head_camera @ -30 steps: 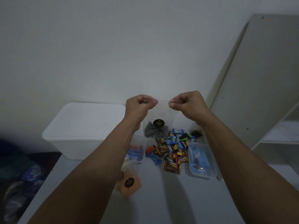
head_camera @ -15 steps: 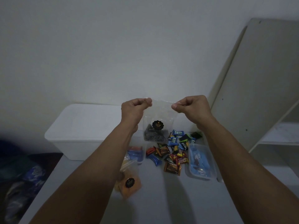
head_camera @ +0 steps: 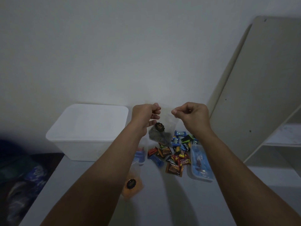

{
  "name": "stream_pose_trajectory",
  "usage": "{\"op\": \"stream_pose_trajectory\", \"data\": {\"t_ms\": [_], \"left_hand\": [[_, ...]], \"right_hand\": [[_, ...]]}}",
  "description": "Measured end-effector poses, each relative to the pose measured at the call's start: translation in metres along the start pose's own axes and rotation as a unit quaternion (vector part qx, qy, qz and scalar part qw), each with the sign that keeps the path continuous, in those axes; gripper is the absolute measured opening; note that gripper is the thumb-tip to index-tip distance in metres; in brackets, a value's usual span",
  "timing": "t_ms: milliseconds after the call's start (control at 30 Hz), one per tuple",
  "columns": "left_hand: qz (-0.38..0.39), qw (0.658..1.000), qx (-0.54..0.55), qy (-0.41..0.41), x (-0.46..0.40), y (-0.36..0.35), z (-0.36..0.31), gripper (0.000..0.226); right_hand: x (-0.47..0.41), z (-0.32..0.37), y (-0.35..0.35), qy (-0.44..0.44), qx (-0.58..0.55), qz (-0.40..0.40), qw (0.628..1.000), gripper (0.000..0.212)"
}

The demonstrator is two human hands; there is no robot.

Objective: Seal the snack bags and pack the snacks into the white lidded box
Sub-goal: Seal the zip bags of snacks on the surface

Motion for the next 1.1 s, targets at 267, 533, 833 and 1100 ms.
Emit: {"op": "stream_pose_trajectory", "data": {"t_ms": [267,533,833,1100], "left_hand": [[0.040,0.998,-0.034,-0.042,0.003,-0.009,0.005,0.012],[0.038,0.998,-0.044,-0.034,0.003,-0.005,0.016,0.009],[-0.021,0.991,-0.109,-0.076,0.005,0.041,0.032,0.011],[-0.091,0.995,-0.033,0.037,0.025,0.105,0.102,0.012]], "right_hand": [[0.006,-0.008,-0.017,-0.035,-0.028,0.091,0.995,0.018],[0.006,-0.017,-0.029,-0.060,-0.016,0.129,0.990,0.018],[0.017,-0.024,-0.047,-0.042,0.000,0.234,0.971,0.019],[0.057,-0.072,-0.099,-0.083,0.051,0.307,0.947,0.026]]}}
Point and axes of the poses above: each hand's wrist, its own x-axis away from the middle knuckle, its own y-axis out of the back of the hand, z = x × y, the point moved 10 cm from there along -x, towards the middle knuckle, and after that the axes turned 15 degrees about x, right-handed, at the moved point
